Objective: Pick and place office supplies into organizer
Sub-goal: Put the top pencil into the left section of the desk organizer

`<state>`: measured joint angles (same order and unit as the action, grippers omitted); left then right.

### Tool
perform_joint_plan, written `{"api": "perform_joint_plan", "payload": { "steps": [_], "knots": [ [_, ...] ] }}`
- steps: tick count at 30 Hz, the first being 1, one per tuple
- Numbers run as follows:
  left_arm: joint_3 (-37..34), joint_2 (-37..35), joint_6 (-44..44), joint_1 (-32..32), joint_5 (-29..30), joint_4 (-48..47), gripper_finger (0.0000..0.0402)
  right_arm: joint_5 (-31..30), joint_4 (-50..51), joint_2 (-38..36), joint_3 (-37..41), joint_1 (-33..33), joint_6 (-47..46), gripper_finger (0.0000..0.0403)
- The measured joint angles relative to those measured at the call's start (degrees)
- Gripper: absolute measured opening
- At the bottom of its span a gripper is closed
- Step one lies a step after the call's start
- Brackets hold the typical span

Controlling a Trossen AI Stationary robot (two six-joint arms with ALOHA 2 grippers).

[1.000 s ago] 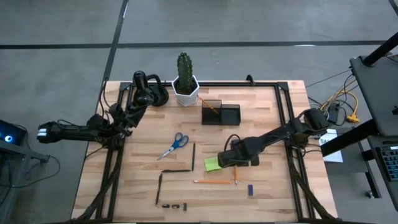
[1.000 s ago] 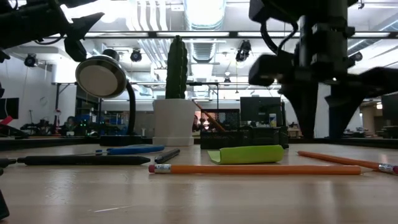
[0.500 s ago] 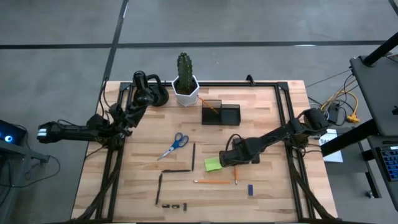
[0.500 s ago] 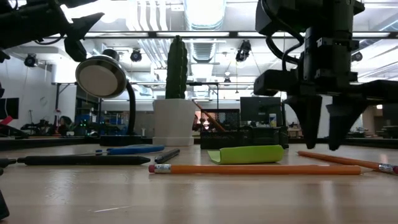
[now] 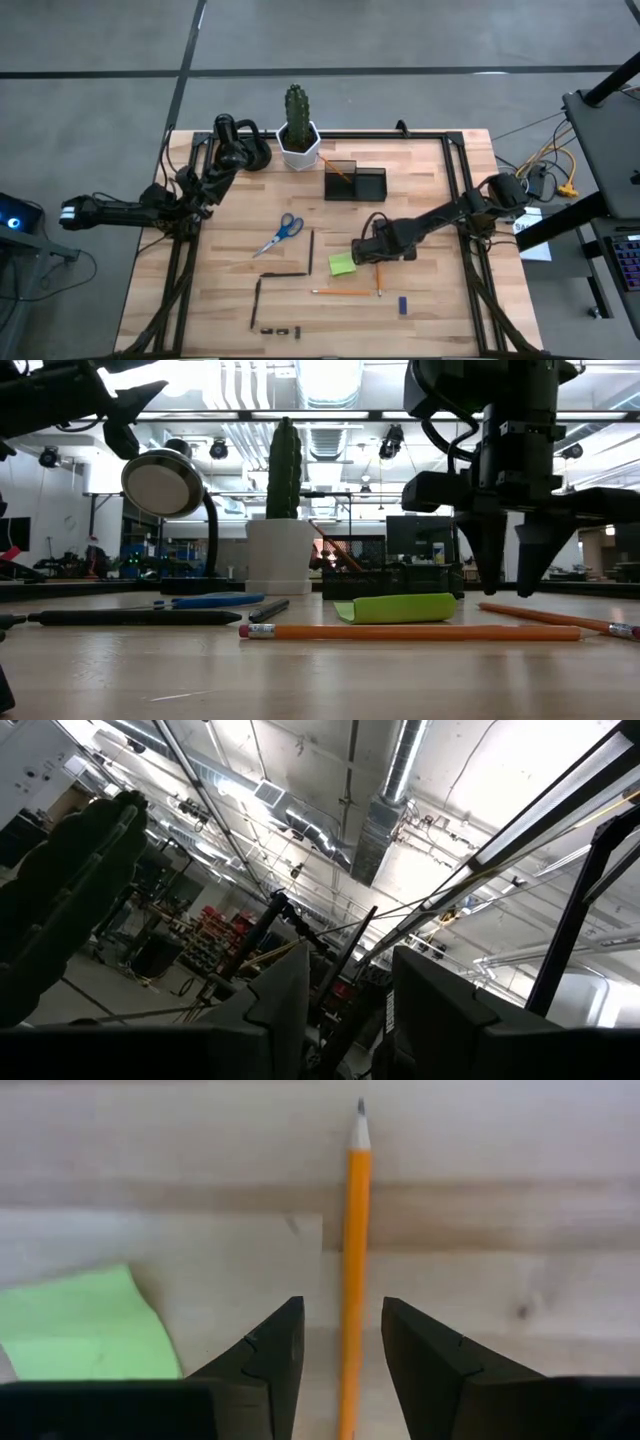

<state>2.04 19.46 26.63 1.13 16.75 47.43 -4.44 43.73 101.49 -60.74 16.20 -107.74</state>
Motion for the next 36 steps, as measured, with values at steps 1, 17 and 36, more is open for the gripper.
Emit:
{"api": "perform_joint_plan", "payload": {
  "steps": [1,17,36],
  "knots": [
    [0.0,0.0,0.0,0.0,0.0,0.0,0.013,-0.4,0.1,0.0,-0.1,-0.3,0.1,0.0123],
    [0.0,0.0,0.0,0.0,0.0,0.0,0.013,-0.4,0.1,2.8,-0.3,-1.1,5.0,0.012],
    [-0.1,-0.3,0.0,0.0,0.0,0.1,0.013,1.9,9.8,8.0,-6.7,-1.1,8.9,0.0097]
  ]
}}
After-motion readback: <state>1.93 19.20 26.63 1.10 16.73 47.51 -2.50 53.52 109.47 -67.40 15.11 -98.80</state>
